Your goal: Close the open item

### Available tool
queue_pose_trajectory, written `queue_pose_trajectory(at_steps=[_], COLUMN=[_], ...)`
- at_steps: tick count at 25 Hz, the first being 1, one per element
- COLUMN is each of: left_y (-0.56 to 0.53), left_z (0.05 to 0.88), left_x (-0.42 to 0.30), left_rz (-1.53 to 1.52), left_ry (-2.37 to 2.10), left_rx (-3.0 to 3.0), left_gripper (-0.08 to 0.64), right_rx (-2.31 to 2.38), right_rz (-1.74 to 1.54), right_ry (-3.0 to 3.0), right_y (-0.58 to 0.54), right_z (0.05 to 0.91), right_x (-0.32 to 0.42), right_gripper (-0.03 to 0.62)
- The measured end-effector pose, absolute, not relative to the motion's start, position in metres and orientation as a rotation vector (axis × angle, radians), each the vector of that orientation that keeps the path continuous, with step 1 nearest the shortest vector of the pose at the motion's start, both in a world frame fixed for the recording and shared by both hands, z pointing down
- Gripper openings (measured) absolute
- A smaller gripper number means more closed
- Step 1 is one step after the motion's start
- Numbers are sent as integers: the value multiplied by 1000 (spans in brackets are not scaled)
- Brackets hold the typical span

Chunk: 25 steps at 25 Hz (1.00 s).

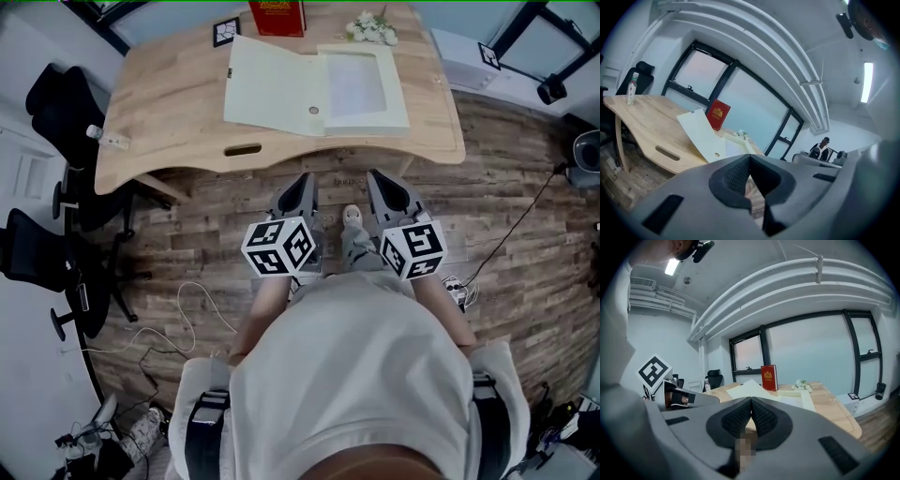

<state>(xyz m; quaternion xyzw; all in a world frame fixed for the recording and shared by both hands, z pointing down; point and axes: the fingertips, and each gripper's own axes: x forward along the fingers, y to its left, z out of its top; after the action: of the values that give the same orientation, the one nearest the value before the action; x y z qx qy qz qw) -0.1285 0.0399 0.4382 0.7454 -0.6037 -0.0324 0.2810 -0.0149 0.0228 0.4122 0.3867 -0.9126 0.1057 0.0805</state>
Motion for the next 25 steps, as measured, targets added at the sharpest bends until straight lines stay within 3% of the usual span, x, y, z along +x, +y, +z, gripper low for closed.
queue_pose_trajectory(at_steps=[25], left_y=[-97], left_z=[433], left_x=[-162], left_rz=[-147], left_ry=[-1753], left_rx=[1865], left_gripper=[18], right_rx=[1019], right_rz=[311], right_ry=[-2800], right_y=[-137], right_z=[398], right_x=[-22], right_gripper=[18])
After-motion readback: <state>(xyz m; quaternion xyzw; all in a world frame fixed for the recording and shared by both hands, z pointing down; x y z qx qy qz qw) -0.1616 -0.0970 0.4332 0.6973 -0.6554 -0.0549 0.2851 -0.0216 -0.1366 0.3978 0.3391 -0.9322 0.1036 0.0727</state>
